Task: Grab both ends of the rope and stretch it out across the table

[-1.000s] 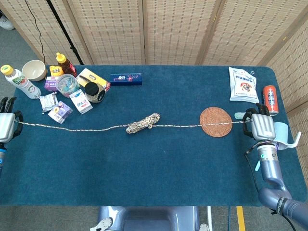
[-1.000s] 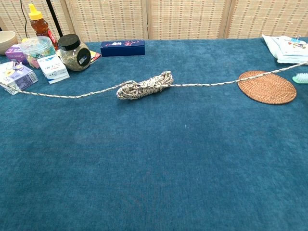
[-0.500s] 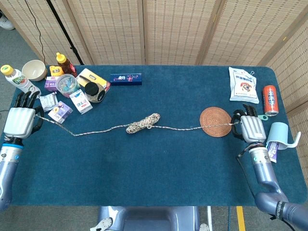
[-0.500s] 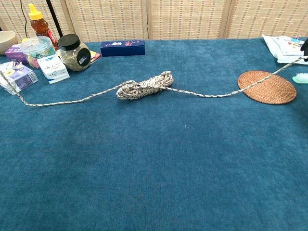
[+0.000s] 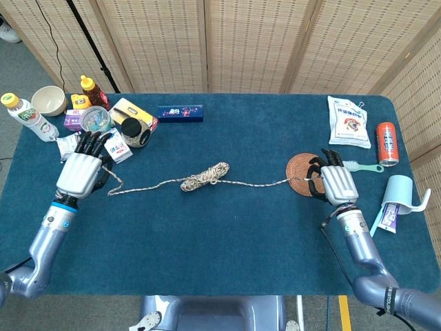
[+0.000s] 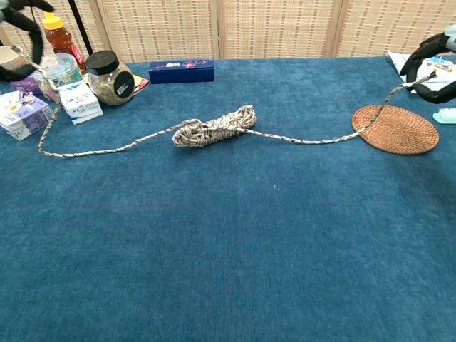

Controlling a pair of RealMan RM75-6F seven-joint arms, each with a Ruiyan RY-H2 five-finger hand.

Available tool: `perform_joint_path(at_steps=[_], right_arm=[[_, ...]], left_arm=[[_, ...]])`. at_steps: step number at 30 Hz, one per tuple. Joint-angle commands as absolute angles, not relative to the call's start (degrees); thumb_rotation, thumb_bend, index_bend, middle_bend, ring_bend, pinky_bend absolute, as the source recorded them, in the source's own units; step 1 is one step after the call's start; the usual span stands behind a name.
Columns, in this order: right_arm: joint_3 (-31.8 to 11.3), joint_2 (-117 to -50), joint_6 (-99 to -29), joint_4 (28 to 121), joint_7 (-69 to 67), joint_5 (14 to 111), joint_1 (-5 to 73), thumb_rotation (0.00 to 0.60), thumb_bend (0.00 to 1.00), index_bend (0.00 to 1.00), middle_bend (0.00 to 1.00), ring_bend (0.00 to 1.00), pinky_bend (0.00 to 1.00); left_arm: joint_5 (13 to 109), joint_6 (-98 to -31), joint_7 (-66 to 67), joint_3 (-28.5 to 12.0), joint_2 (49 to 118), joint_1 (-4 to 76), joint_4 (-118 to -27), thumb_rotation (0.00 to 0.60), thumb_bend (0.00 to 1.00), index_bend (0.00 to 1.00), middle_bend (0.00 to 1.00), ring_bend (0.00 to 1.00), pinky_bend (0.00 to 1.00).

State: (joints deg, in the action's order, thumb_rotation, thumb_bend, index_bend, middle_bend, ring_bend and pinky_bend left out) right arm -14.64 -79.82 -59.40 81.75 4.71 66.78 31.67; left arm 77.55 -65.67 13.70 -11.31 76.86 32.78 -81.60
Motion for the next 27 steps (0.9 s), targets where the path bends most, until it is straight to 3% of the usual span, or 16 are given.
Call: perform_joint_path(at_steps=[1,6,8,10,13,15,16,20,27], right_arm=[[-14.8,-80.4,-59.2,82.4,4.8,66.7,32.2,0.600,0.55,0.59,0.28,0.03,0.00],[-15.0,-81.8,-58.9,82.4,5.1,66.5,33.1,0.600,0.55,0.55,0.25,0.01,0.00],[-14.8,-82.3,-58.5,82.2,5.4,66.5,33.6,0.600,0.56,0.49,0.21,0.00,0.00],[-14.6,-82.5,-58.2,81.8,5.7,66.6,33.9,0.600,0.56,0.41,0.16,0.00,0.00],[-14.1,-82.4,-57.6,81.6,5.9,66.6,34.0,0.600,0.53,0.21,0.04,0.00,0.00],[-14.0,-82.2,-57.5,81.7,6.1,66.4,34.1,0.600,0.42,0.05,0.00,0.00,0.00],[-14.0,-82.1,-57.5,81.6,6.1,66.3,34.1,0.600,0.37,0.03,0.00,0.00,0.00],[-14.0,-81.7,-57.8,81.5,5.6,66.4,33.9,0.600,0.28,0.00,0.00,0.00,0.00],[-13.9,-79.7,-59.1,81.9,4.0,67.3,32.9,0.600,0.27,0.00,0.00,0.00,0.00]], left_arm=[[77.3,-64.7,14.9,-11.4,78.2,33.9,-82.7,0.600,0.49,0.66,0.10,0.00,0.00],[76.6,-63.6,17.3,-11.4,80.6,35.4,-83.5,0.600,0.48,0.61,0.09,0.00,0.00],[75.8,-62.6,18.0,-11.3,81.9,36.1,-84.2,0.600,0.45,0.47,0.05,0.00,0.00],[74.7,-61.7,18.5,-11.4,82.3,36.6,-85.0,0.600,0.40,0.34,0.01,0.00,0.00],[73.3,-60.4,19.1,-11.4,82.1,37.1,-86.2,0.600,0.29,0.16,0.00,0.00,0.00],[72.5,-59.7,19.4,-11.4,81.6,37.3,-87.0,0.600,0.23,0.07,0.00,0.00,0.00],[72.1,-59.3,19.6,-11.3,81.3,37.4,-87.4,0.600,0.18,0.03,0.00,0.00,0.00],[71.1,-59.0,20.3,-11.1,80.1,37.4,-88.8,0.600,0.11,0.00,0.00,0.00,0.00],[70.5,-61.1,19.1,-10.3,76.3,35.3,-92.2,0.600,0.11,0.00,0.00,0.00,0.00]])
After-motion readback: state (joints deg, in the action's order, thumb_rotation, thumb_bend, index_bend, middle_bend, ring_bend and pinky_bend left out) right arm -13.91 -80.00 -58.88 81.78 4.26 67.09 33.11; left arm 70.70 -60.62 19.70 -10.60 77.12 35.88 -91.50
